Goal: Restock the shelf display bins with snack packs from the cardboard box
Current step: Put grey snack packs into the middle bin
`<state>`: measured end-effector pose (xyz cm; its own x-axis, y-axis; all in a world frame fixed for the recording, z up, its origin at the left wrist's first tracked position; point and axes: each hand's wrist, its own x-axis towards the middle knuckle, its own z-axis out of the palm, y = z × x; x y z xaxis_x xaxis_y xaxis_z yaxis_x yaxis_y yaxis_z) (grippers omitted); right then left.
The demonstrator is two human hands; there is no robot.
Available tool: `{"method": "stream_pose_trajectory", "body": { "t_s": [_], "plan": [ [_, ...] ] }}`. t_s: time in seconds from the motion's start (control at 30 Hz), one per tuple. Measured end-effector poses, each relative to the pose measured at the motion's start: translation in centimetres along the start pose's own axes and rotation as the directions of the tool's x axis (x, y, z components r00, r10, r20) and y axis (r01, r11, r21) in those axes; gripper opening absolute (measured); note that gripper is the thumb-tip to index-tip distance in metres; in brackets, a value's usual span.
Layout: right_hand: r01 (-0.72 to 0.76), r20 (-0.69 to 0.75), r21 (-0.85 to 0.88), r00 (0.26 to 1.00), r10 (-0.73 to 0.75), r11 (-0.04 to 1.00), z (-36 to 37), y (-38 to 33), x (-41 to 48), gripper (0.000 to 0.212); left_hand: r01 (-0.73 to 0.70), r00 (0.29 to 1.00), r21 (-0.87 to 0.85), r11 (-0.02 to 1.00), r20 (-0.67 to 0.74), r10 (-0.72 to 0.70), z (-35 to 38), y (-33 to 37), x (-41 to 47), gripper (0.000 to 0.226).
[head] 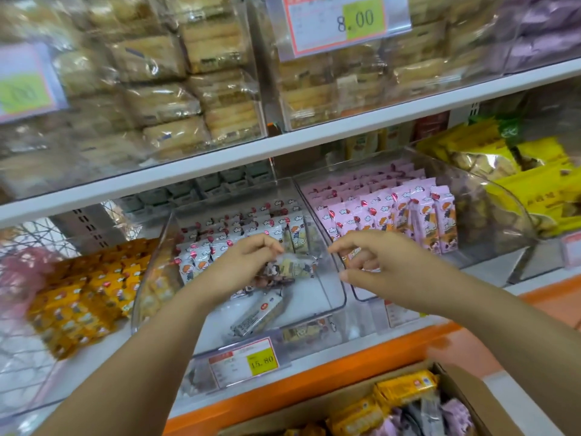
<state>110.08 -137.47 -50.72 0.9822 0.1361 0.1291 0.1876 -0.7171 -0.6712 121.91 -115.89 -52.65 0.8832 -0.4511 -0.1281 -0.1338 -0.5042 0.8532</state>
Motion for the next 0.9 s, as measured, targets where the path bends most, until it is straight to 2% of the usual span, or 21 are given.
{"method": "stream_pose_trajectory", "body": {
  "t_s": [0.07,0.13,0.2,0.27,0.37,0.43,0.47,0.5,0.53,0.6,0.63,0.7,0.8,0.9],
  "plan": [
    [-0.006,0.003,0.012,1.000,0.006,1.000,-0.1,-0.1,0.2,0.033,0.021,0.999,-0.040,0.999,-0.034,-0.023,-0.2,0.3,-0.2,0.030],
    [-0.009,0.004,0.017,1.000,0.009,1.000,-0.1,-0.1,0.3,0.031,0.026,0.999,-0.104,0.994,-0.019,-0.028,-0.3,0.5,-0.5,0.024],
    [-0.012,0.005,0.028,1.000,0.012,1.000,-0.2,-0.1,0.5,0.031,0.020,1.000,-0.096,0.995,0.020,-0.018,-0.4,0.7,-0.8,0.016],
    [-0.015,0.000,0.039,1.000,0.015,0.999,-0.2,0.0,0.6,0.032,-0.031,0.999,0.051,0.998,0.022,0.030,-0.5,1.0,-0.8,0.013],
    [-0.016,-0.006,0.056,1.000,0.017,0.998,-0.2,0.1,0.8,0.032,-0.121,0.992,0.321,0.939,0.001,0.127,-0.5,2.3,-0.4,0.012],
    [-0.015,-0.003,0.066,1.000,0.015,0.998,-0.2,0.2,0.9,0.031,-0.124,0.983,0.340,0.932,-0.087,0.162,-1.1,2.8,-0.3,0.014],
    [-0.013,-0.001,0.068,1.000,0.013,0.998,-0.3,0.3,0.9,0.031,-0.108,0.976,0.238,0.965,-0.158,0.148,-1.6,2.8,-0.4,0.015],
    [-0.010,-0.005,0.068,1.000,0.010,0.998,-0.2,0.4,1.0,0.031,-0.099,0.970,0.057,0.993,-0.218,0.109,-2.0,2.6,-0.5,0.016],
    [-0.005,-0.016,0.065,1.000,0.007,0.998,-0.2,0.5,1.1,0.031,-0.088,0.971,-0.173,0.981,-0.233,0.046,-2.2,2.6,-0.9,0.017],
    [-0.001,-0.045,0.065,0.999,0.004,0.998,0.1,0.6,1.3,0.033,-0.072,0.988,-0.519,0.851,-0.157,-0.012,-1.8,2.3,-1.4,0.019],
    [0.003,-0.062,0.067,0.998,0.002,0.998,0.3,0.5,1.4,0.035,-0.061,0.994,-0.578,0.814,-0.108,-0.002,-1.2,2.0,-1.4,0.019],
    [0.021,-0.102,0.063,0.995,-0.015,0.998,0.7,0.4,1.7,0.039,-0.048,0.999,-0.510,0.859,-0.035,0.036,0.2,1.5,-1.5,0.017],
    [0.040,-0.119,0.061,0.992,-0.033,0.997,1.3,0.3,1.9,0.041,-0.076,0.997,-0.186,0.980,0.011,0.079,2.3,1.6,-1.1,0.030],
    [0.031,-0.110,0.050,0.994,-0.025,0.998,1.5,0.4,2.0,0.048,-0.151,0.989,0.064,0.986,0.003,0.151,3.4,2.2,-0.7,0.034]
  ]
}}
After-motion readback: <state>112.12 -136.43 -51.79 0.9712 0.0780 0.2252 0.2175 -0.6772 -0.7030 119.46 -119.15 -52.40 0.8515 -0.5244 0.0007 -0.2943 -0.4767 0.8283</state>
